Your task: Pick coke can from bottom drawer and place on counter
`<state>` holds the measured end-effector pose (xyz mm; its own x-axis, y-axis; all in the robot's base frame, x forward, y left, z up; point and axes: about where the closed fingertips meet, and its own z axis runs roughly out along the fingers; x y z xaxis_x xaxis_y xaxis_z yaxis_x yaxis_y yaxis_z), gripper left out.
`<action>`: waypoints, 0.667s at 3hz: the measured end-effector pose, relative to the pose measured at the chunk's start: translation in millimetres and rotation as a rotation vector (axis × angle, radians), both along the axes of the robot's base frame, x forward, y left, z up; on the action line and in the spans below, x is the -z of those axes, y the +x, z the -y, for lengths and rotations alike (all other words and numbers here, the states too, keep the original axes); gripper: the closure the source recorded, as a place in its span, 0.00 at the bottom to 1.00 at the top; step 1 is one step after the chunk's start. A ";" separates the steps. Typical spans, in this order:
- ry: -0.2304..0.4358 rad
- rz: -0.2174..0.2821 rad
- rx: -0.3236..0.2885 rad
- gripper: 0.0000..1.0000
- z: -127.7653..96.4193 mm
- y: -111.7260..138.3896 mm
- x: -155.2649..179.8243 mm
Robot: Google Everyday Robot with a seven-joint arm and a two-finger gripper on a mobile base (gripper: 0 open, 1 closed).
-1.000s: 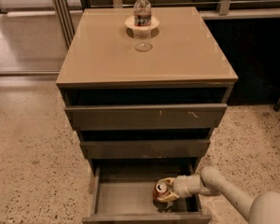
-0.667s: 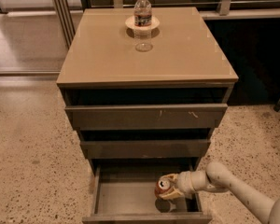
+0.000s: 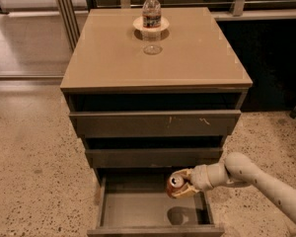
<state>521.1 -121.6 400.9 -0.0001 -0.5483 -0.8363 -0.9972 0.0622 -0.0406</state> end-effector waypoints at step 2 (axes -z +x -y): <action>-0.006 0.060 -0.018 1.00 -1.1 -0.1 -37.6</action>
Offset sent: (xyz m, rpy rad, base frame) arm 0.0017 -0.0023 0.1035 -0.0218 -0.1655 0.0398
